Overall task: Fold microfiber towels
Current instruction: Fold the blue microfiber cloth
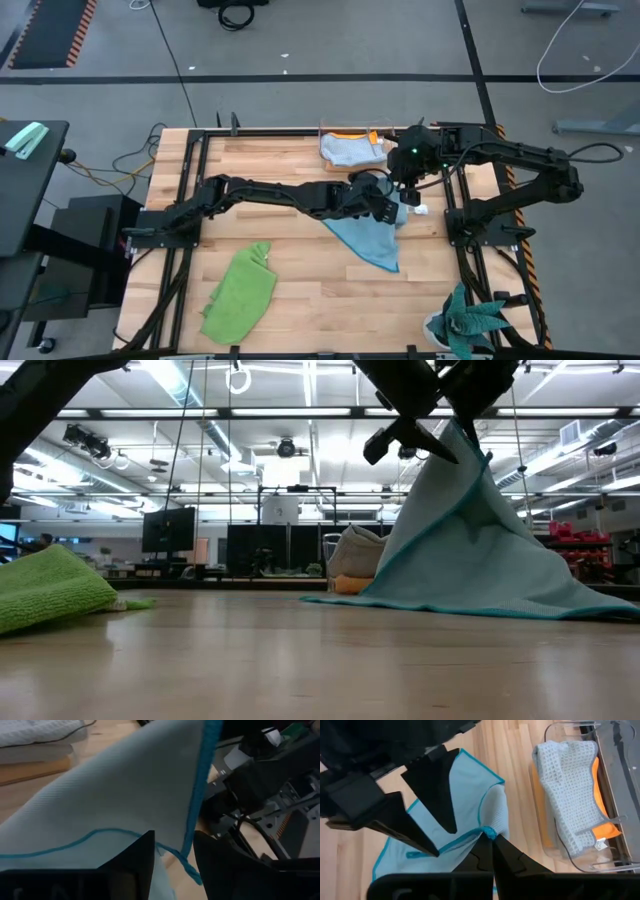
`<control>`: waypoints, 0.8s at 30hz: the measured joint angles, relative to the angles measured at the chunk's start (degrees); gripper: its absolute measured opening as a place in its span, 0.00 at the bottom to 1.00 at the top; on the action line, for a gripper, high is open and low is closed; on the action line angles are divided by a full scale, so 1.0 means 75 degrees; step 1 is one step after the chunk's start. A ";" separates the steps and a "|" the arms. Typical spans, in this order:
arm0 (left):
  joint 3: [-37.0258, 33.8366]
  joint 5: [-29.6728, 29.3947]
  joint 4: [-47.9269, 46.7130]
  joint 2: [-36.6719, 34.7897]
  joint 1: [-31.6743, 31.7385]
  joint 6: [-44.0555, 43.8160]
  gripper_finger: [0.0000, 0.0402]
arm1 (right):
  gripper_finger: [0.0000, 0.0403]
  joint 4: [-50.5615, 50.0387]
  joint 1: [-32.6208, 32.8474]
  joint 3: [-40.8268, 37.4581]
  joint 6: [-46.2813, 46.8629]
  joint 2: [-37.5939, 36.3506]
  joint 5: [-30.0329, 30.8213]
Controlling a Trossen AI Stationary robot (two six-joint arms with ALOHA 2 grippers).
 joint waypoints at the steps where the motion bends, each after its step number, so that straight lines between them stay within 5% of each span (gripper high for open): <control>1: 0.0000 -0.0005 -0.0023 0.0000 0.0013 -0.0032 0.35 | 0.00 0.0005 0.0000 -0.0003 0.0000 0.0000 -0.0005; 16: 0.0000 0.0010 0.0090 0.0003 -0.0060 -0.0253 0.35 | 0.00 0.0356 0.0000 -0.0008 -0.0114 0.0369 -0.0265; 24: 0.0000 -0.0078 -0.0893 0.0012 0.0005 -0.0799 0.32 | 0.00 0.0397 0.0023 0.0351 -0.0117 0.0475 -0.0318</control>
